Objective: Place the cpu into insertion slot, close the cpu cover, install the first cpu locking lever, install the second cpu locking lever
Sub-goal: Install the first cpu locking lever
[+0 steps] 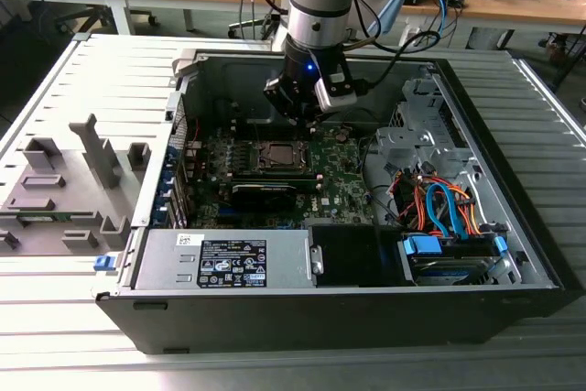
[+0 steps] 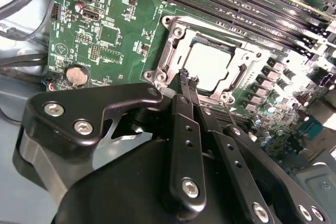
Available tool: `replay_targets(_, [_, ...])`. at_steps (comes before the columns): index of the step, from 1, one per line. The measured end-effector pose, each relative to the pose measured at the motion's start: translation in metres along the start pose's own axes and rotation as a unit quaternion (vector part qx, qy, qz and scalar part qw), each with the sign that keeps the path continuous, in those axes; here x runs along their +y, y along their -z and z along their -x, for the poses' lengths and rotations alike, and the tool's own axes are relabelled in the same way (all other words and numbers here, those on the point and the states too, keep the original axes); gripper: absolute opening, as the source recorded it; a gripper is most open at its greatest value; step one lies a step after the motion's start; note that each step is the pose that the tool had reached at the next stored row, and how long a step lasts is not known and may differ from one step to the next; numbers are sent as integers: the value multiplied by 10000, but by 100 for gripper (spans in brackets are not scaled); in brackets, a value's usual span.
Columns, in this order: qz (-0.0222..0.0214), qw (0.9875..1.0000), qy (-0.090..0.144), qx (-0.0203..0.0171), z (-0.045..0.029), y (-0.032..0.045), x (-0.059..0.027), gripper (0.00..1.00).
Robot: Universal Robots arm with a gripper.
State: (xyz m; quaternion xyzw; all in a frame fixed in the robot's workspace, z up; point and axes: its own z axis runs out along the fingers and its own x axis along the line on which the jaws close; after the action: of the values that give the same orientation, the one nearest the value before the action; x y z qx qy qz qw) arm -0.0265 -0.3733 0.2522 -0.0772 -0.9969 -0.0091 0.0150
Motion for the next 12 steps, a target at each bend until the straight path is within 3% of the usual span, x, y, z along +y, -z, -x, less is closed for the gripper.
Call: replay_targets(12, [-6,9998,211,4,0,0,0,11])
